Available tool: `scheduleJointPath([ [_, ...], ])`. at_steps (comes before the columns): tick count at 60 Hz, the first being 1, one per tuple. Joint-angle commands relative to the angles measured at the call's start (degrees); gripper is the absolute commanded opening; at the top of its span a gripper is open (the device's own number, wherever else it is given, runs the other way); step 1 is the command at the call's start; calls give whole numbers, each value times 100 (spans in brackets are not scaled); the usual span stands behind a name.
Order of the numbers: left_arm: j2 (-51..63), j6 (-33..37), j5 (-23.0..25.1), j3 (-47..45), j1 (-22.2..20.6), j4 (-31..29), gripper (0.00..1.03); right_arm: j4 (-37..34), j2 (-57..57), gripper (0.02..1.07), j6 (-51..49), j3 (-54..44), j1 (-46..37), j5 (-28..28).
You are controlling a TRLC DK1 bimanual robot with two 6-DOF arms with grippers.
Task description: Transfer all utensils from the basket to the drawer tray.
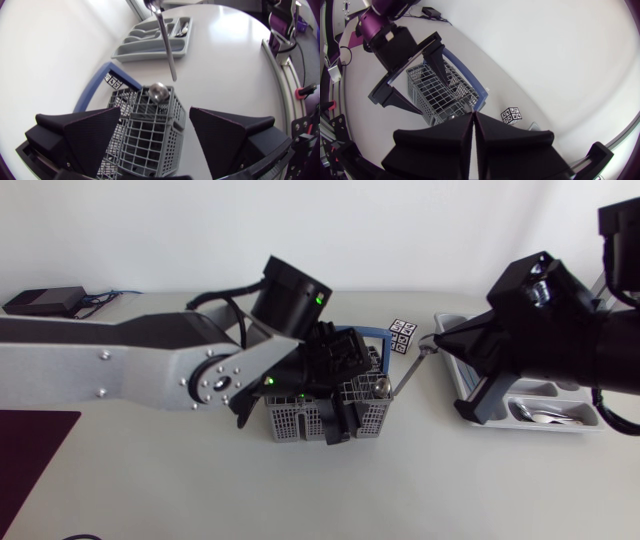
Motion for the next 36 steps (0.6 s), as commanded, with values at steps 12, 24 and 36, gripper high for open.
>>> scheduleJointPath([
  [12,-74,-909,1689,677,315,-686,91,-342,-214,8,177,105,-413,-984],
  [24,146,-1067,2471,853,332,-1055,79,-307,-214,8,432,140,-413,-1406],
  [36,374,-1138,2990,1037,402,-1301,50,-324,-143,8,599,263,-378,-1608],
])
